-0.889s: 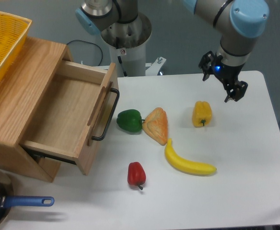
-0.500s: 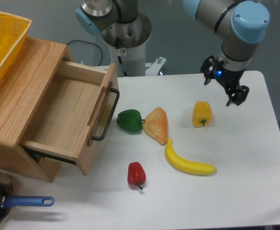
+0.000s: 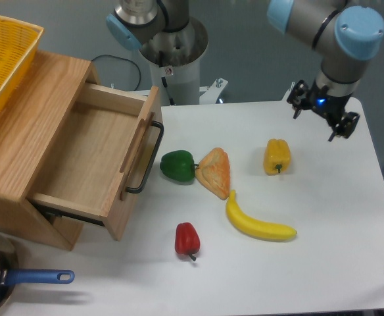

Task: Pick up the yellow pepper
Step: 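Raise the open gripper and move it back away from the yellow pepper, then lower the open gripper over the yellow bell pepper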

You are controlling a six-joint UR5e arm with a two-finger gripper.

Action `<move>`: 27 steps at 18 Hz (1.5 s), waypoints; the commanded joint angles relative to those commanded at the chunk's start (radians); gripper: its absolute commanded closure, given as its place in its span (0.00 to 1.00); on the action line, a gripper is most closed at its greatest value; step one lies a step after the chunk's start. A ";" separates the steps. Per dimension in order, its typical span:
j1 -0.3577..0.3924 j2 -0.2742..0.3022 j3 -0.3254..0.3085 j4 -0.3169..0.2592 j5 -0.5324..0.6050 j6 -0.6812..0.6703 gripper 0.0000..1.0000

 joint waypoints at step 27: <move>0.045 -0.040 -0.215 0.187 -0.156 -0.436 0.00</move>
